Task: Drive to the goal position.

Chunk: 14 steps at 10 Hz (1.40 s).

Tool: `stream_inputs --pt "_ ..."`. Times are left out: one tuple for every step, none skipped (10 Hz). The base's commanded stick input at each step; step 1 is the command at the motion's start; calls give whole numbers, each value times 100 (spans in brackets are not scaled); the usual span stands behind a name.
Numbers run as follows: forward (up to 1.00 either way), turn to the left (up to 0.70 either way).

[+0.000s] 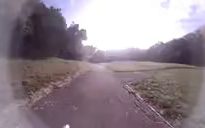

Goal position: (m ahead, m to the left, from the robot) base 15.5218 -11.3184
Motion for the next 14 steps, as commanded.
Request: stream_inputs --pt "70 -14" --pt "70 -14" --pt "70 -14" --pt "70 -14" --pt "70 -14" --pt "70 -14" --pt "70 -14" --pt "70 -14" --pt "70 -14" --pt "70 -14" --pt "70 -14" --pt "70 -14" --pt "70 -14" --pt "70 -14"
